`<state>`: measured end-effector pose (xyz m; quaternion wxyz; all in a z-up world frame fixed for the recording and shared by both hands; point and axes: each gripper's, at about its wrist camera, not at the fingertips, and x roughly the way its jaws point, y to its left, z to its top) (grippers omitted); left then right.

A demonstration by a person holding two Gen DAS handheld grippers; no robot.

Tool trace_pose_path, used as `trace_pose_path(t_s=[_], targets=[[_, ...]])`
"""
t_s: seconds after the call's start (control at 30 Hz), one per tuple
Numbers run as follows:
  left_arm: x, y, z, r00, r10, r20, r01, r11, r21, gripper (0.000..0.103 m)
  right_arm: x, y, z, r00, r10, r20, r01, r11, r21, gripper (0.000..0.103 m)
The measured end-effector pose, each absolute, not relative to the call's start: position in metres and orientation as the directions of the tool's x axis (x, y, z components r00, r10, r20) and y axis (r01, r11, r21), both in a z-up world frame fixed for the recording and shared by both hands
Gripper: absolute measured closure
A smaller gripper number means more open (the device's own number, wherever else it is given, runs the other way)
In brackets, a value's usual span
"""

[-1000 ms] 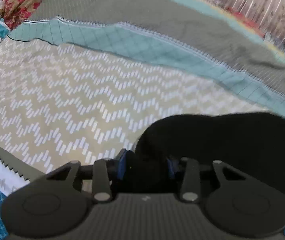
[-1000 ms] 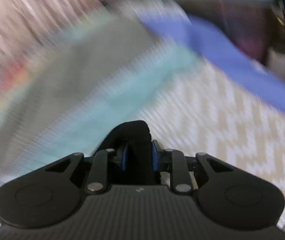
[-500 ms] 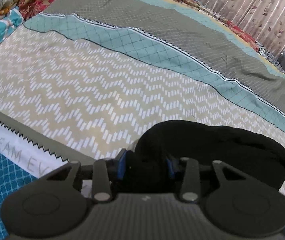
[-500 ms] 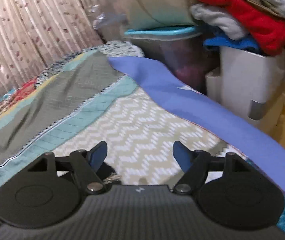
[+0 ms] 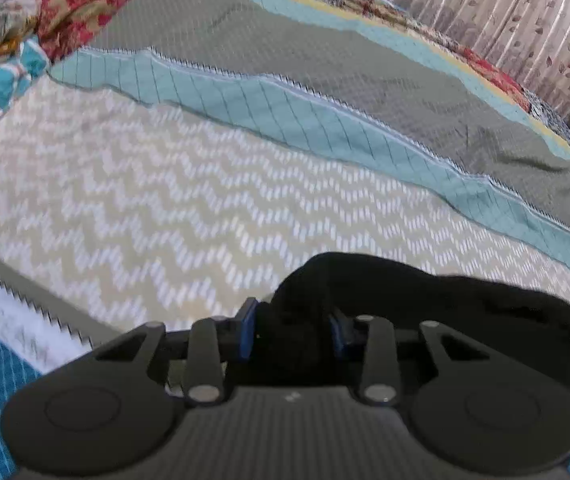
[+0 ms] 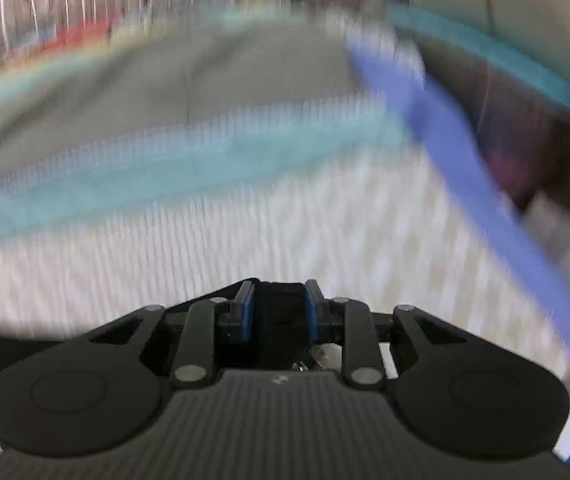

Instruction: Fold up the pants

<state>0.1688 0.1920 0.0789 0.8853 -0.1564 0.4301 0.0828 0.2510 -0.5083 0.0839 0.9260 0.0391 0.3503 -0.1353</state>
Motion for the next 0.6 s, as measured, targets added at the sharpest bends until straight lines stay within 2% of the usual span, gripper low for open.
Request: trace_pose_path(t_s=[0.1,0.17,0.33,0.43,0.5,0.53,0.57,0.6], targets=[[0.177,0.198,0.087,0.657,0.013,-0.753,-0.308,0.917,-0.253,0.071,0.264,-0.525,0.127,0.809,-0.253,-0.53,0.362,0.925,0.111,0.075],[0.182,0.195,0.081,0.667,0.023,-0.745,-0.323,0.91,-0.261,0.071,0.28,-0.532,0.135,0.817,-0.278,-0.505,0.404,0.901,0.16,0.075],[0.192,0.179,0.028,0.584,0.064,-0.809,-0.377,0.905,-0.2,0.071,0.321,-0.515,0.081,0.697,-0.337,-0.633,0.454,0.89,0.025,0.075],[0.19,0.177,0.021,0.583,0.073,-0.809,-0.398,0.894,-0.207,0.068,0.32,-0.51,0.061,0.668,-0.343,-0.66,0.479,0.877,0.03,0.074],[0.187,0.176,0.023,0.576,0.084,-0.813,-0.403,0.895,-0.192,0.055,0.319,-0.508,0.055,0.664,-0.336,-0.668,0.479,0.877,0.034,0.066],[0.184,0.174,0.025,0.575,0.091,-0.813,-0.403,0.897,-0.184,0.054,0.32,-0.509,0.053,0.662,-0.339,-0.668,0.478,0.878,0.028,0.059],[0.18,0.174,0.027,0.579,0.094,-0.81,-0.4,0.898,-0.182,0.052,0.317,-0.511,0.057,0.658,-0.353,-0.665,0.491,0.871,0.024,0.04],[0.174,0.173,0.03,0.582,0.091,-0.808,-0.396,0.9,-0.184,0.051,0.313,-0.513,0.062,0.657,-0.364,-0.66,0.506,0.862,0.029,0.033]])
